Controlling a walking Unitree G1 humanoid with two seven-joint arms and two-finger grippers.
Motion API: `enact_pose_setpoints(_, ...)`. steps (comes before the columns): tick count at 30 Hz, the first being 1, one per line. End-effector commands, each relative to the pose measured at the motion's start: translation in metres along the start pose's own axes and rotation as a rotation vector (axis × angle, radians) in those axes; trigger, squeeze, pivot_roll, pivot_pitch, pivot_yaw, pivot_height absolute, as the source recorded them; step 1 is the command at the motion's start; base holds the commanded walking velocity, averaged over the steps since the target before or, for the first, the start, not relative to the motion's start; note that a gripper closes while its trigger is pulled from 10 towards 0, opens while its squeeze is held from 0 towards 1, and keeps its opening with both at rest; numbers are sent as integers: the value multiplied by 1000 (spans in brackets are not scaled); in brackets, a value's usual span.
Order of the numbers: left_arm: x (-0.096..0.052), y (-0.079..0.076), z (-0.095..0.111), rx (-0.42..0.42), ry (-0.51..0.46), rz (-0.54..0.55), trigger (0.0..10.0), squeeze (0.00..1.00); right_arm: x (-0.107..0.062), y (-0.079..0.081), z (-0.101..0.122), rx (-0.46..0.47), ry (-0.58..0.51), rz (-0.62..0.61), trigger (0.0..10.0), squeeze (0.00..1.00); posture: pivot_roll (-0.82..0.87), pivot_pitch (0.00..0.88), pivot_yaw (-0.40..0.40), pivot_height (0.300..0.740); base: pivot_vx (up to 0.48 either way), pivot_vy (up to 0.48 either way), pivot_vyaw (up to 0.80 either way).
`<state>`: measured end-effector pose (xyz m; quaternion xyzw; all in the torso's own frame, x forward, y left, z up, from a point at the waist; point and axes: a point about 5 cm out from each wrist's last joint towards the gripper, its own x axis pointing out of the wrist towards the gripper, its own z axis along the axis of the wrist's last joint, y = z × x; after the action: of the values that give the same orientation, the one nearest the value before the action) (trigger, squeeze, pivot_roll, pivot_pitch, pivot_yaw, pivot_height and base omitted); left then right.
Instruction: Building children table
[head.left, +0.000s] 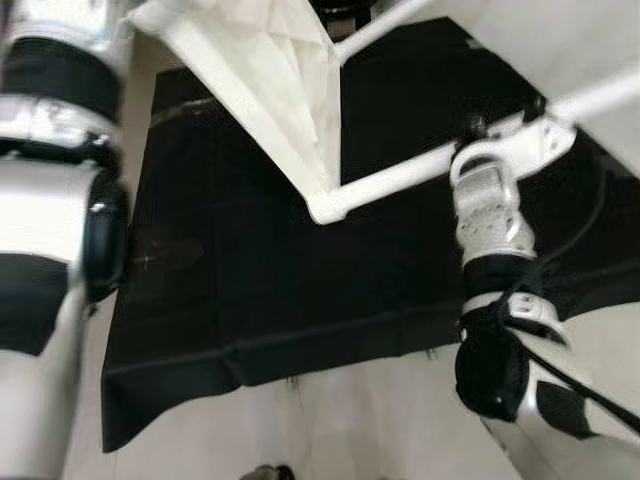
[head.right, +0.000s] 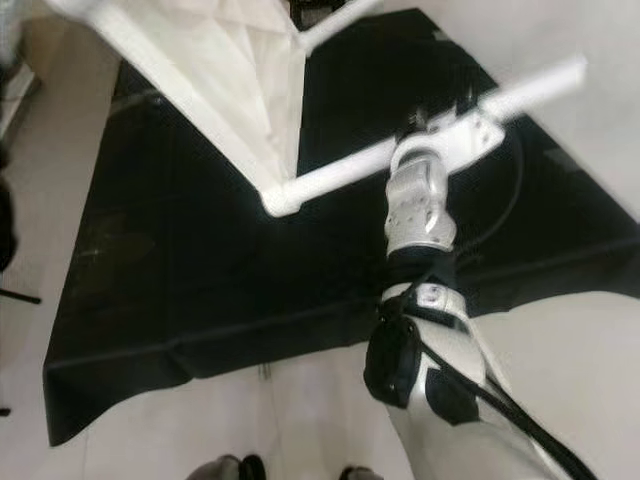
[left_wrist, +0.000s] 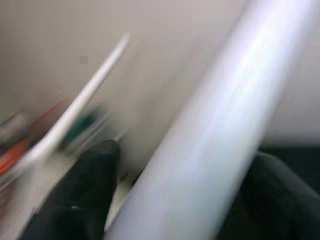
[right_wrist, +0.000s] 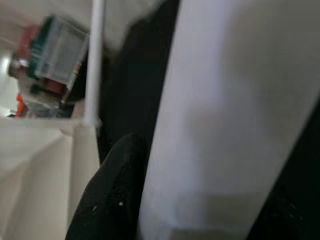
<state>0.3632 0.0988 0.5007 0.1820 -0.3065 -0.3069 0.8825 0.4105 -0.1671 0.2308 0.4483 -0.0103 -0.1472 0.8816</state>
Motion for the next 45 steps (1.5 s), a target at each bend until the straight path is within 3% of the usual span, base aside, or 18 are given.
enact_pose_setpoints(1,10,-11,48,33,-202,-61,10000,1000,-17,-38,-86,-254,336,-121,0,0,-14,171,111,740,0,0,0)
enact_pose_setpoints(2,16,-21,43,7,-199,-98,10000,1000,-16,-43,-88,-243,337,-152,0,0,-13,172,110,740,0,0,0)
enact_pose_setpoints(4,16,-21,43,7,-199,-98,10000,1000,-16,-43,-88,-243,337,-152,0,0,-13,172,110,740,0,0,0)
enact_pose_setpoints(5,22,-32,37,-17,-196,-157,10000,1000,-15,-49,-87,-238,329,-187,0,0,-7,182,107,740,0,0,0)
enact_pose_setpoints(6,22,-32,37,-17,-196,-157,10000,1000,-15,-49,-87,-238,329,-187,0,0,-7,182,107,740,0,0,0)
enact_pose_setpoints(7,24,-41,31,-40,-191,-210,10000,0,-14,-54,-84,-241,316,-219,0,0,-6,186,103,740,0,0,0)
enact_pose_setpoints(11,24,-49,23,-67,-189,-279,10000,0,-13,-61,-80,-259,296,-267,0,0,-2,190,97,740,0,0,0)
enact_pose_setpoints(12,20,-52,18,-84,-189,-338,10000,0,-13,-70,-76,-315,276,-354,10000,1000,7,195,83,740,0,0,0)
enact_pose_setpoints(14,8,-56,8,-107,-187,-428,10000,0,-15,-80,-75,-367,260,-459,10000,1000,13,195,76,740,0,0,0)
enact_pose_setpoints(18,-2,-58,2,-133,-181,-476,10000,0,-17,-83,-76,-396,256,-496,10000,1000,15,197,70,740,0,0,0)
enact_pose_setpoints(24,-18,-57,1,-142,-196,-484,10000,0,-18,-89,-73,-439,229,-554,10000,1000,11,194,58,740,0,0,0)
enact_pose_setpoints(25,-27,-55,2,-135,-202,-475,10000,0,-16,-89,-68,-477,195,-560,10000,1000,13,188,49,740,0,0,0)
enact_pose_setpoints(27,-44,-50,5,-129,-201,-455,10000,0,-12,-82,-57,-525,107,-545,10000,1000,11,184,45,740,0,0,0)
enact_pose_setpoints(31,-62,-48,4,-114,-179,-430,10000,0,-7,-69,-42,-584,-1,-513,10000,1000,6,177,37,740,0,0,0)
enact_pose_setpoints(32,-73,-48,2,-119,-158,-412,10000,0,-4,-56,-29,-653,-108,-484,10000,1000,7,172,31,740,0,0,0)
enact_pose_setpoints(37,-81,-50,1,-119,-142,-406,10000,0,-2,-41,-15,-730,-218,-446,10000,1000,7,169,28,740,0,0,0)
enact_pose_setpoints(41,-85,-55,0,-131,-136,-415,10000,0,0,-21,6,-925,-397,-404,10000,1000,2,160,22,740,0,0,0)
enact_pose_setpoints(45,-86,-55,1,-131,-136,-418,10000,0,0,-19,9,-961,-423,-402,10000,1000,2,160,22,740,0,0,0)
